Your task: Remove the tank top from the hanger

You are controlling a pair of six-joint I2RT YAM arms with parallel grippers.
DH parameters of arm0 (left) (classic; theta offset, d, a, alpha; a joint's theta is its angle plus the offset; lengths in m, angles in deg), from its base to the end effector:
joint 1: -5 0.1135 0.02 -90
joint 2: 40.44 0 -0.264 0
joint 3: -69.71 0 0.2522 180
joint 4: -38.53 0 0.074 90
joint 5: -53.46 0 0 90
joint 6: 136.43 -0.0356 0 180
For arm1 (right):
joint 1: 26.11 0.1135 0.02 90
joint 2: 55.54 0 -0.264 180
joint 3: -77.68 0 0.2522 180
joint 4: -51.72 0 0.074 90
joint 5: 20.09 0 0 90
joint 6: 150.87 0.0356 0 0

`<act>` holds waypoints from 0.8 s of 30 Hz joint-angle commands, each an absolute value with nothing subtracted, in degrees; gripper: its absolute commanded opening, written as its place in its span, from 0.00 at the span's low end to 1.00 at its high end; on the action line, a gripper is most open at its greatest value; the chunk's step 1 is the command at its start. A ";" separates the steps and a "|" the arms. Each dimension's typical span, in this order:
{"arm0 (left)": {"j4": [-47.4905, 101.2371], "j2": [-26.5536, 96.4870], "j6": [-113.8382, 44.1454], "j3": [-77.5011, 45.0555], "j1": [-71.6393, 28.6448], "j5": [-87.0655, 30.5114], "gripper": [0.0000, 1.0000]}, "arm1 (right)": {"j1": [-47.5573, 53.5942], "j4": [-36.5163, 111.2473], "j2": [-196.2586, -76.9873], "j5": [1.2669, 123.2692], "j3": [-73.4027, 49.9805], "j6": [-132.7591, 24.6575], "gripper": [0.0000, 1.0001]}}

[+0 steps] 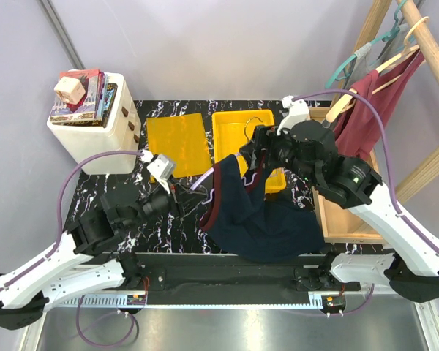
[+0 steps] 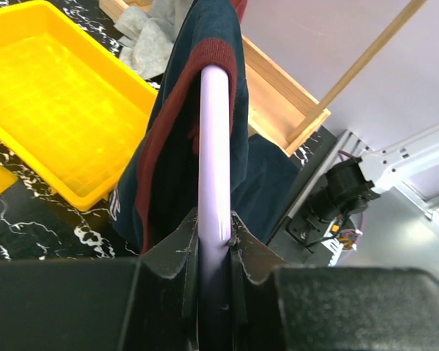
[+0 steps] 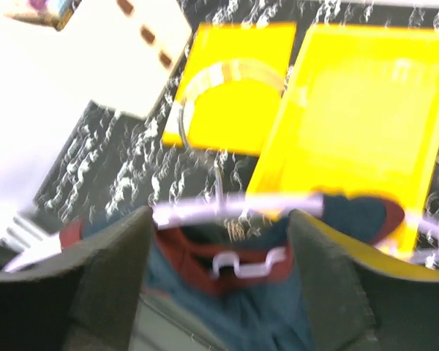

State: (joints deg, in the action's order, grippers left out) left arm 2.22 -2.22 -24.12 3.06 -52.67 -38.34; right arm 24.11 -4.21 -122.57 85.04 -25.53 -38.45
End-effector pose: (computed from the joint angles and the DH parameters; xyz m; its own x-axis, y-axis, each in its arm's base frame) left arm 0.0774 -0.1202 0.3819 -0.3821 -0.1057 -0.9180 0.7381 0.5628 -0.3720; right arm 0.1495 0.1651 0.4688 -0.4229 0.0675 -0.9037 -0.4580 0.8445 0.2774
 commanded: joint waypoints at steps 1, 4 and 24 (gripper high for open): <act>10.53 -4.14 -22.70 3.12 -52.48 -35.13 0.00 | 24.43 7.81 -123.57 89.77 -24.06 -37.93 0.73; 12.19 -4.49 -22.26 3.47 -52.48 -33.99 0.00 | 24.43 9.83 -124.01 89.78 -22.22 -36.52 0.61; 2.21 -9.93 -20.76 -0.03 -52.48 -40.58 0.94 | 24.52 15.72 -123.13 98.56 -14.12 -39.67 0.00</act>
State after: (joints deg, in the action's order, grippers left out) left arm 2.95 -4.41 -20.12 4.07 -52.62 -38.12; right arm 24.37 9.95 -124.27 92.72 -12.72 -37.38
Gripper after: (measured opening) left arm 0.839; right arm 0.028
